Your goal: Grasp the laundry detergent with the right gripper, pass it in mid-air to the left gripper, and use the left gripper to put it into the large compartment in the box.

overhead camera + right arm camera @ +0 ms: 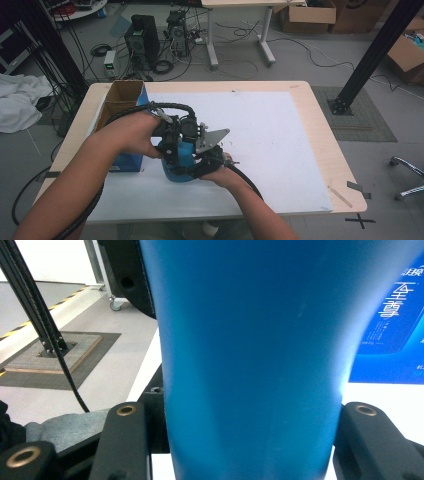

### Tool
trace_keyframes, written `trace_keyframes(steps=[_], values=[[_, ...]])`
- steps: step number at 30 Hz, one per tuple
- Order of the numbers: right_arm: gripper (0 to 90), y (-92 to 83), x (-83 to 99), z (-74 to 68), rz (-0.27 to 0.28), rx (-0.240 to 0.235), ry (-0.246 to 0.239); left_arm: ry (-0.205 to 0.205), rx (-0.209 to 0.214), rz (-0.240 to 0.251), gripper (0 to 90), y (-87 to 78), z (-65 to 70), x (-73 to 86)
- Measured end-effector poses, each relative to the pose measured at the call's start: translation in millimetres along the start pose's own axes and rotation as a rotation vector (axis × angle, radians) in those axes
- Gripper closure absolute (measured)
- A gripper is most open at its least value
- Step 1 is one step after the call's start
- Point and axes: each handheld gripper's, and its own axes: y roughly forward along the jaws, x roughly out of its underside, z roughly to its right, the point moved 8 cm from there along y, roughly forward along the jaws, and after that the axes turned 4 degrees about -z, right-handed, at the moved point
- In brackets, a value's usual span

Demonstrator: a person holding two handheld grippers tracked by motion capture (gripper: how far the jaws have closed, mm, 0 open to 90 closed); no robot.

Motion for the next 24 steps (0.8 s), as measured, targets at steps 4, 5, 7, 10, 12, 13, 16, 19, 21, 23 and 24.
trace_keyframes(steps=[4, 5, 7, 10, 12, 13, 16, 19, 21, 23, 24], values=[[45.3, 0.7, 1.0, 0.9, -0.009, 0.006, -0.006, 0.0, -0.001, -0.022, 39.3, 1.1, -0.5, 0.1], [45.2, 0.7, 1.3, 1.6, -0.01, 0.009, -0.008, 0.001, -0.005, -0.023, 39.3, 1.0, -0.7, -0.1], [44.8, 0.2, 1.1, 2.2, -0.007, 0.018, -0.01, 0.003, -0.012, -0.022, 39.4, 0.4, -1.2, -0.1], [43.9, -2.2, -0.5, 2.0, 0.004, 0.017, -0.008, 0.003, -0.013, -0.018, 39.4, -1.9, -2.0, -0.3], [43.8, -2.4, -1.0, 2.0, 0.005, 0.02, -0.008, 0.003, -0.016, -0.014, 39.4, -2.5, -2.1, -1.0], [43.3, -3.1, -1.5, 2.0, 0.003, 0.021, -0.01, 0.002, -0.011, -0.019, 39.4, -3.6, -2.1, -1.4], [42.9, -4.3, -1.0, 2.5, -0.002, 0.023, -0.013, -0.001, -0.007, -0.015, 39.4, -3.9, -2.0, -2.6], [39.5, -6.0, 1.1, 1.5, -0.021, 0.019, -0.006, -0.006, -0.004, -0.017, 39.4, -5.6, -3.0, -3.4], [36.9, -6.9, 3.6, 2.6, -0.038, 0.029, -0.004, -0.02, 0.005, -0.02, 39.4, -7.4, -4.7, -3.1], [34.6, -8.5, 4.0, 3.4, -0.038, 0.031, 0.004, -0.024, 0.007, -0.02, 39.4, -8.2, -5.1, -2.7], [34.6, -8.5, 4.0, 3.4, -0.038, 0.031, 0.004, -0.024, 0.007, -0.02, 39.4, -8.2, -5.1, -2.7]])
